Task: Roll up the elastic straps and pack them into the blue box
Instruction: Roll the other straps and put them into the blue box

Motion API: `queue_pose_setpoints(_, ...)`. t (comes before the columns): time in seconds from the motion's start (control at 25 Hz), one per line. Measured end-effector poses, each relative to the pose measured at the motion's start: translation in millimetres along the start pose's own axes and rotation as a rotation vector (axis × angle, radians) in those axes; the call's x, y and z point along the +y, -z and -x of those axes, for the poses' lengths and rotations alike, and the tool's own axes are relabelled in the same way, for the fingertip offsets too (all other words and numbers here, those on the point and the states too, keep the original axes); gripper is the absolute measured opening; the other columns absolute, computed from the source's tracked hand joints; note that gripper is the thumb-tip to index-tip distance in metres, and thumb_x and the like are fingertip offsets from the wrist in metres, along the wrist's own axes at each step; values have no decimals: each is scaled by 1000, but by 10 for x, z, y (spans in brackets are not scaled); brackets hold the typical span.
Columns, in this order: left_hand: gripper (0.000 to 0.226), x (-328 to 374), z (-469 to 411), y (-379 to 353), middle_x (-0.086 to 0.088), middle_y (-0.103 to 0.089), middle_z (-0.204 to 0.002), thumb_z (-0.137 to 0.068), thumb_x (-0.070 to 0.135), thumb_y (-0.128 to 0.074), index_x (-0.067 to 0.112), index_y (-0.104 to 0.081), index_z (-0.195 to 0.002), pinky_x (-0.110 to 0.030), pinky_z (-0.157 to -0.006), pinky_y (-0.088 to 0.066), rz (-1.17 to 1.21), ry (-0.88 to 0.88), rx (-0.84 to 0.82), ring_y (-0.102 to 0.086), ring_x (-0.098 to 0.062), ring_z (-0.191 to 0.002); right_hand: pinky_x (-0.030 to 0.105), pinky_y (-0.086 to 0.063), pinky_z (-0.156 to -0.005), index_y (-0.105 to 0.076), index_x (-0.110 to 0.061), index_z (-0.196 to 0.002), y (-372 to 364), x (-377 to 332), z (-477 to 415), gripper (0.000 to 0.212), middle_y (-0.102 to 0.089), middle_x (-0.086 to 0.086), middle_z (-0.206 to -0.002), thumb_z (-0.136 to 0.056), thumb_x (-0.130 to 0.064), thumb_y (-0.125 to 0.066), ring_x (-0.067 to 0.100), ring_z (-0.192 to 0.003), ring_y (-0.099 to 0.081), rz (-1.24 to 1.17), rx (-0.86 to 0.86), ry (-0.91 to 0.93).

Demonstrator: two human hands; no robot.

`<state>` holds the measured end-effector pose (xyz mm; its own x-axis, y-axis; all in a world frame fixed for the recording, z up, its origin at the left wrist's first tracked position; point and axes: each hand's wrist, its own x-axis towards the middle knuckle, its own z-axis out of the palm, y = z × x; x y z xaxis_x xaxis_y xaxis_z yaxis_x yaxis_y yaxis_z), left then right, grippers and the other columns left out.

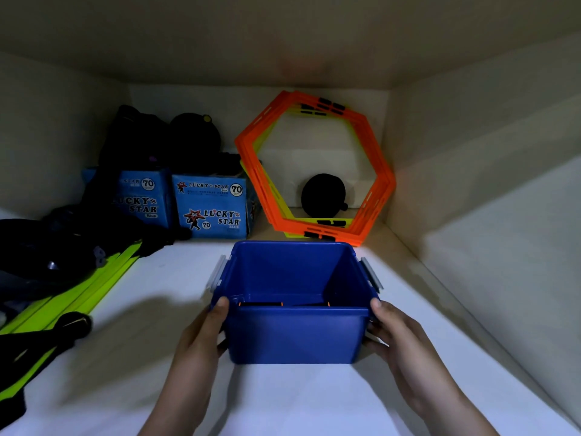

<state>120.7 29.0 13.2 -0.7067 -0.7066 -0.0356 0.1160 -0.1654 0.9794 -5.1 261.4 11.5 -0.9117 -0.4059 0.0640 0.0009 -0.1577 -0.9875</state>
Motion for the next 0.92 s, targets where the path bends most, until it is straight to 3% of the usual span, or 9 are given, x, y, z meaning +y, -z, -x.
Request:
queue_pose_setpoints(0.32, 17, -80, 255, 115, 11, -73, -116, -101, 40, -50, 39, -67, -103, -44, -98, -51, -6, -46, -11, -66, -12, -112, 40, -50, -87, -72, -11, -115, 101, 33, 346, 33, -78, 7, -112, -99, -29, -50, 22, -104, -74, -1, -13, 27)
queue_pose_setpoints(0.6, 30, -107, 317, 164, 7, -72, -125, -97, 46, -52, 35, -65, -122, -47, -103, -52, -35, -63, -35, -66, -15, -120, 40, -50, -88, -73, -13, -116, 113, 26, 401, 41, -78, 6, -114, -90, -38, -54, 21, -108, -72, 4, -40, 33)
queue_pose_setpoints(0.92, 19, -90, 323, 157, 11, -76, -116, -100, 41, -51, 38, -68, -109, -43, -98, -53, -48, -65, -30, -66, -12, -116, 38, -50, -85, -73, -13, -114, 104, 8, 418, 39, -78, 5, -113, -89, -36, -55, 20, -105, -73, -13, -41, 23)
